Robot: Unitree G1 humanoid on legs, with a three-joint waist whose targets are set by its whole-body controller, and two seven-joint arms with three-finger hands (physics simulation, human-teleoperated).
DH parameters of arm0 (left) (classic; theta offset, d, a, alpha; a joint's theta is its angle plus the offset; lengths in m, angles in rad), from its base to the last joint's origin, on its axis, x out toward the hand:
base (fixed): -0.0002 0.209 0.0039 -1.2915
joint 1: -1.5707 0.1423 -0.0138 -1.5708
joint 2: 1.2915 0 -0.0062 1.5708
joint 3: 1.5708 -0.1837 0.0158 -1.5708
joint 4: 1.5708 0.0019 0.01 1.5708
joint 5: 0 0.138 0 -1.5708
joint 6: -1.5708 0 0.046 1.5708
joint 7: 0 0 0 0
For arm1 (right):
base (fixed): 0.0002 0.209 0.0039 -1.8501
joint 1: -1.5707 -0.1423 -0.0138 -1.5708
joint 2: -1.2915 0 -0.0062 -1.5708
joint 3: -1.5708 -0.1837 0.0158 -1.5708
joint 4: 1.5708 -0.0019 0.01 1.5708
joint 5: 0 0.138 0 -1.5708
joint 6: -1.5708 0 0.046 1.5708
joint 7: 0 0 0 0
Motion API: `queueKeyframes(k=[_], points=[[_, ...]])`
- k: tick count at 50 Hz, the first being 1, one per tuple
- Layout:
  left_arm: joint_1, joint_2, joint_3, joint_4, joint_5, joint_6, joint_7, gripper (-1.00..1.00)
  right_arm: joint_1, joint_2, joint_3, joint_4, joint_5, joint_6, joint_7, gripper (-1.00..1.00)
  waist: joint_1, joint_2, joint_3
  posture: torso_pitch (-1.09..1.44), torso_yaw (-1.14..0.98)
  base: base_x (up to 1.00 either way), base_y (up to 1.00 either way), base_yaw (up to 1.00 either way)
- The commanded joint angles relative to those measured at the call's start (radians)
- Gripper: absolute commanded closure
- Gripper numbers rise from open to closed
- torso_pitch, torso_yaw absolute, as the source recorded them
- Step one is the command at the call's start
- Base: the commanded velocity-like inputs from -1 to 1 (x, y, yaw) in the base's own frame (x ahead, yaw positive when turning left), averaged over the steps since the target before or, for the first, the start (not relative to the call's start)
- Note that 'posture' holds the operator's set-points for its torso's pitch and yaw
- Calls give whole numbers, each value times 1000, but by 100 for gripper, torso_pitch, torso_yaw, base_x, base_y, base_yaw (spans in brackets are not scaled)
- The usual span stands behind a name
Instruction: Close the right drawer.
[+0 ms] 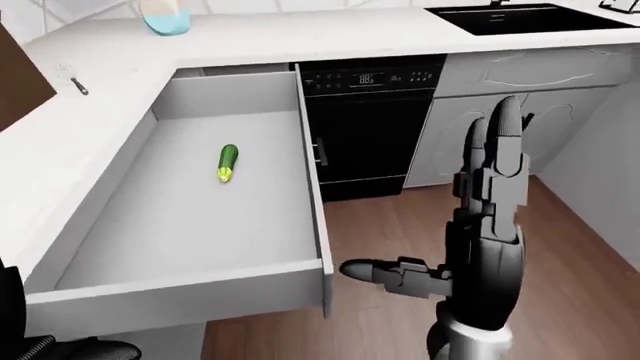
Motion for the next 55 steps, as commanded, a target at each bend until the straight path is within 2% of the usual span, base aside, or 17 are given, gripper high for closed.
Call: queueKeyframes(k=[1, 2, 4, 7, 11, 19, 28, 31, 34, 43, 55], points=[[-7, 2, -6, -27, 2, -13, -8, -100, -154, -19, 36, -244, -60, 310, 15, -100, 17, -5, -16, 0, 0, 0, 0, 0], [-7, 2, -5, -27, 2, -14, -8, -100, -160, -37, 8, -233, -19, 314, 12, -100, 9, -3, -22, 0, 0, 0, 0, 0], [-11, 3, -5, -27, 1, -8, -4, -100, -198, -73, -27, -204, 10, 340, 10, -100, 14, -2, -17, 0, 0, 0, 0, 0], [-10, 6, -7, -27, 1, -8, -2, -100, -271, -130, -88, -47, 72, 310, 20, -100, 18, -7, -18, 0, 0, 0, 0, 0], [-13, 9, -8, -27, 2, -5, 1, -100, -376, -203, -124, 201, 117, 216, 15, -100, 15, -16, -25, 0, 0, 0, 0, 0], [-19, 12, -7, -27, 1, 3, 4, -100, -511, -289, -117, 713, 114, -30, -36, -100, 19, -15, -25, 0, 0, 0, 0, 0], [-17, 10, -5, -27, 2, 0, 2, -100, -830, -387, -59, 1647, 77, -462, -107, -100, 17, -20, -37, 0, 0, 0, 0, 0], [-17, 10, -6, -27, 2, 1, 2, -100, -907, -399, -37, 1868, 59, -562, -131, -100, 20, -20, -41, 0, 0, 0, 0, 0], [-17, 7, -6, -27, 3, 0, 0, -100, -947, -390, -19, 1969, 46, -592, -136, -100, 23, -18, -45, 0, 0, 0, 0, 0], [-22, -4, -3, -27, 3, 8, -12, -100, -1019, -322, 31, 2063, -67, -553, -137, -100, 30, -17, -55, 0, 0, 0, 0, 0], [-20, 6, 0, -27, -5, 5, -3, -100, -1024, -228, 62, 2100, -204, -528, -121, -100, 35, -21, -61, 0, 0, 0, 0, 0]])
